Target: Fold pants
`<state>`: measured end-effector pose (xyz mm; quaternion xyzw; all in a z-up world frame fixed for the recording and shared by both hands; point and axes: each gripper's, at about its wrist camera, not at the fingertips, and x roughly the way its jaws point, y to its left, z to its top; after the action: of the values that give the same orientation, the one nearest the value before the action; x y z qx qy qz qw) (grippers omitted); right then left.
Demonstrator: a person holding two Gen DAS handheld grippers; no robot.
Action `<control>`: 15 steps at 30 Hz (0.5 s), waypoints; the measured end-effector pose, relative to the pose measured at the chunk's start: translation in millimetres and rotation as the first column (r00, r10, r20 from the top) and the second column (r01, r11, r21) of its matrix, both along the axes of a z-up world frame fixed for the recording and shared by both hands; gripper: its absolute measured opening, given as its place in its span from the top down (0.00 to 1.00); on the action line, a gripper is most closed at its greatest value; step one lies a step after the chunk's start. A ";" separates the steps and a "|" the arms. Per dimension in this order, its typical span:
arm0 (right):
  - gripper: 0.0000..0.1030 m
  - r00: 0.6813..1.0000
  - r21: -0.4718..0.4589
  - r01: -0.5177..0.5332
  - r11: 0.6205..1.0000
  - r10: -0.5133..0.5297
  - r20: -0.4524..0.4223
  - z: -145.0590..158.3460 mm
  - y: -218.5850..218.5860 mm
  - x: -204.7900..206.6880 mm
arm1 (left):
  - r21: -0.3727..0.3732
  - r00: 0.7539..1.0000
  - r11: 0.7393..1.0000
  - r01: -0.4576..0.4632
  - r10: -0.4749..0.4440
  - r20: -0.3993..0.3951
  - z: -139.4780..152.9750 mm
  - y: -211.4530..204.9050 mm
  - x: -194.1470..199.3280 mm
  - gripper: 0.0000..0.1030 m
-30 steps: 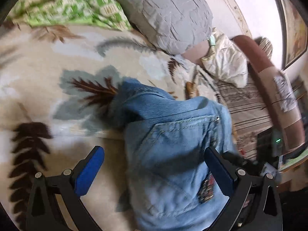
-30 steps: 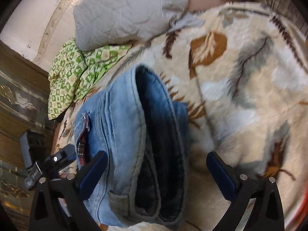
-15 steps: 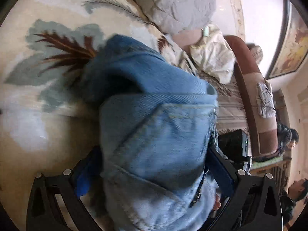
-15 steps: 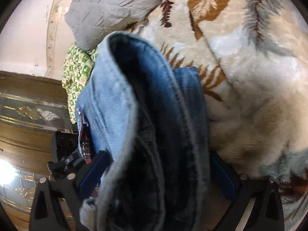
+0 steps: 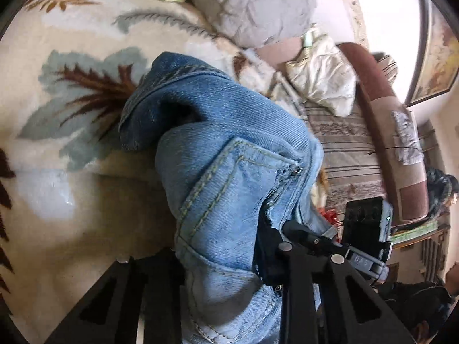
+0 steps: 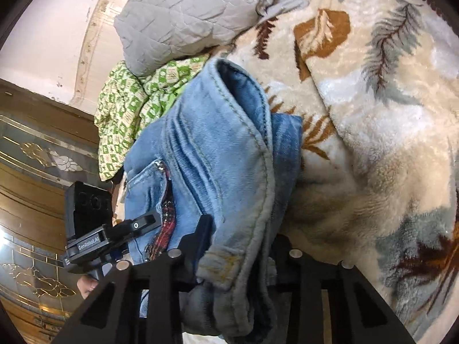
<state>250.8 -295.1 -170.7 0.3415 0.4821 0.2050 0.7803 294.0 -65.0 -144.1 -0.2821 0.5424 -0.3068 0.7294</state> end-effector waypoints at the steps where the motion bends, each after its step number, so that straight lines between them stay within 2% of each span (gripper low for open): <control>1: 0.66 1.000 0.005 0.004 1.000 -0.004 0.015 7.8 1.1 -1.6 | -0.005 1.000 1.000 0.002 -0.002 0.012 7.3 0.7 0.2 0.72; 6: 0.66 0.997 0.017 -0.011 1.000 0.010 0.074 45.7 25.3 4.9 | -0.042 0.998 0.999 -0.023 0.025 0.063 46.0 31.3 0.7 0.72; 8: 0.66 0.996 0.019 -0.030 0.999 0.028 0.087 52.6 43.9 13.4 | -0.046 0.997 0.998 -0.044 0.047 0.056 50.7 49.6 5.4 0.71; 11: 0.66 0.996 0.022 -0.055 0.998 0.053 0.068 43.6 75.5 29.4 | -0.025 0.997 0.996 -0.081 0.081 -0.002 38.1 82.0 18.0 0.70; 15: 0.66 0.998 0.024 -0.055 0.998 0.055 -0.012 5.9 103.8 45.6 | 0.034 0.990 0.994 -0.106 0.109 -0.087 0.2 99.6 29.5 0.70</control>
<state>296.4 -191.3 -164.7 0.3387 0.4935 0.2300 0.7673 323.5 34.6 -143.9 -0.3134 0.5626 -0.2462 0.7243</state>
